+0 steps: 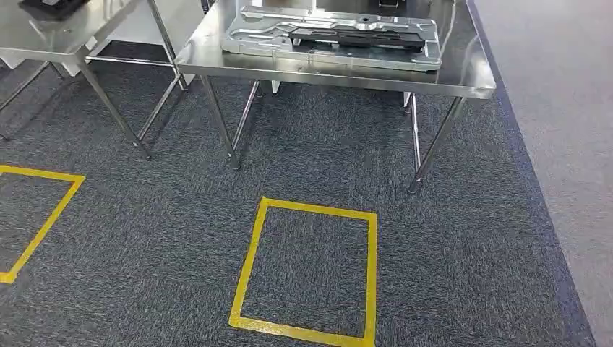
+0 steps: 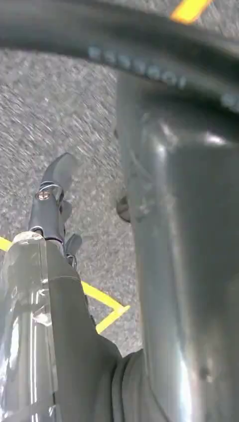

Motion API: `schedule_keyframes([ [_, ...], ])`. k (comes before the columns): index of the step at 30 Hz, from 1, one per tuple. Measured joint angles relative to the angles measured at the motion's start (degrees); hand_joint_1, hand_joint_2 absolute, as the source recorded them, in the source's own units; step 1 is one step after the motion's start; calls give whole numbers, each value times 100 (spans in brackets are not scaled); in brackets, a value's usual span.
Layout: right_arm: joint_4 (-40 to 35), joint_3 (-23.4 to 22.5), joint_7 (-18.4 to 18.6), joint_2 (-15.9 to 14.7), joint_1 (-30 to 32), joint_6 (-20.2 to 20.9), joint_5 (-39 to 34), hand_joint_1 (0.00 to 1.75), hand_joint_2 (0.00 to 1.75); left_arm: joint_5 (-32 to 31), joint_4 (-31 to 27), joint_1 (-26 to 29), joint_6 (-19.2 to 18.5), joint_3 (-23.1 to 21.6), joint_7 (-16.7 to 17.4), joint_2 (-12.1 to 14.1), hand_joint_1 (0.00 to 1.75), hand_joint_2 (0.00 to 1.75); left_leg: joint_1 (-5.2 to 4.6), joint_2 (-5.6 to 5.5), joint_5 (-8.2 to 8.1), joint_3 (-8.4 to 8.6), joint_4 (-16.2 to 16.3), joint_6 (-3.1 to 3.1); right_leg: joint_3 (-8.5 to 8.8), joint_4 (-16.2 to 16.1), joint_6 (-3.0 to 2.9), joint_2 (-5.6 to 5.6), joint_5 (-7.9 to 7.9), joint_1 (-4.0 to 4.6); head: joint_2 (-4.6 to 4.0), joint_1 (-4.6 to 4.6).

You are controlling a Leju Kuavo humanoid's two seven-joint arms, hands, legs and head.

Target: Take the parts from the cabinet and place them on the table.

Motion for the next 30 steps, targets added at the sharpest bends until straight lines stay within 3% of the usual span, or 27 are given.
schedule_keyframes([
  [1,0,4,0,5,-11,31,18,0,0,-24,0,0,2,-2,-2,-33,0,0,16,214,-74,-15,88,-16,8,-27,-39,-69,24,-1,0,-2],
  [2,0,11,0,5,-2,86,44,0,0,-37,0,-11,40,-2,-4,-55,0,0,14,421,-264,-130,325,-48,-1,-31,-80,-128,24,3,0,-2],
  [4,2,48,0,-2,27,171,90,0,0,-53,0,-55,112,-2,-4,-81,0,0,57,511,-723,-533,1200,-111,-18,-29,-89,-291,22,28,0,0],
  [5,2,66,2,-2,33,195,110,0,0,-50,0,-59,136,-2,-4,-96,0,0,69,522,-863,-708,1591,-134,-30,-24,-89,-365,22,32,0,-2],
  [6,5,85,2,-2,34,203,127,0,0,-37,0,-54,166,-2,-2,-109,0,0,76,536,-874,-776,1776,-149,-36,-22,-89,-437,22,32,0,-2],
  [7,7,98,2,-2,29,232,155,0,0,-22,0,-45,182,-2,0,-127,0,0,82,553,-741,-688,1642,-157,-34,-21,-87,-510,20,30,0,-2],
  [9,13,129,2,0,20,267,164,0,0,-11,0,-43,186,-2,4,-133,0,0,84,648,-291,-204,761,-140,-13,-21,-69,-633,10,29,0,-2],
  [10,18,138,4,2,20,289,171,0,0,-11,0,-51,186,-2,4,-133,0,0,76,836,-101,86,254,-109,6,-21,-53,-687,3,32,0,-2],
  [11,18,144,13,2,21,304,173,0,0,-9,0,-72,184,-2,4,-138,0,0,22,1100,-184,200,-31,-69,19,-15,-19,-748,-13,68,0,-2],
  [15,29,168,48,2,-32,433,179,0,0,2,0,-32,177,-2,24,-142,0,0,-17,822,-121,144,-41,76,90,-54,125,-949,-3,68,0,-2],
  [16,29,175,52,0,-30,446,184,0,0,2,0,-30,175,-2,33,-146,0,0,55,766,-43,215,-126,133,96,-8,178,-849,-62,51,0,-2],
  [17,29,175,57,-4,-21,466,186,0,0,2,0,-35,169,-2,35,-160,0,0,47,723,-18,211,-153,168,25,148,195,-545,-207,40,0,0],
  [18,29,175,57,-4,-9,474,188,0,0,2,-2,-46,169,-2,39,-160,0,0,46,669,5,180,-151,210,-164,522,185,-356,-464,35,0,0],
  [20,35,175,57,-4,-1,477,190,0,0,2,-2,-58,169,-2,39,-160,0,0,24,539,20,138,-147,233,-607,1445,189,-245,-879,36,0,0],
  [21,37,175,57,-4,6,477,190,0,0,2,-2,-54,169,-2,39,-160,0,0,15,463,24,129,-136,236,-728,1687,194,-237,-907,34,0,-2],
  [22,37,175,57,-4,11,479,197,0,0,6,-2,-47,169,-2,42,-157,0,0,11,378,25,125,-119,233,-717,1648,195,-236,-782,31,0,0],
  [23,37,177,57,-6,13,490,215,0,0,26,-2,-43,169,-2,55,-160,0,0,11,291,20,122,-96,225,-581,1354,187,-225,-546,30,0,-2],
  [24,37,182,57,-9,14,512,230,0,0,42,-2,-43,169,0,72,-160,0,0,12,203,10,123,-66,211,-350,873,169,-189,-264,26,0,0],
  [25,37,184,55,-13,17,534,243,0,0,48,-2,-46,169,0,88,-157,0,0,12,129,-4,118,-39,190,-129,402,149,-70,-35,15,0,0],
  [26,37,184,52,-35,39,558,260,0,0,59,-2,-49,169,0,103,-160,0,0,7,79,-22,78,3,162,-26,128,116,245,-50,13,0,0],
  [27,37,188,48,-39,36,586,267,0,0,63,-2,-67,171,-2,107,-160,0,0,-19,14,-45,28,78,120,-23,59,120,252,-68,-3,0,-2],
  [30,37,216,42,-39,-9,614,282,0,0,63,-2,-35,186,0,109,-157,0,0,26,-128,-10,-34,23,6,-21,71,47,89,-59,56,0,0],
])
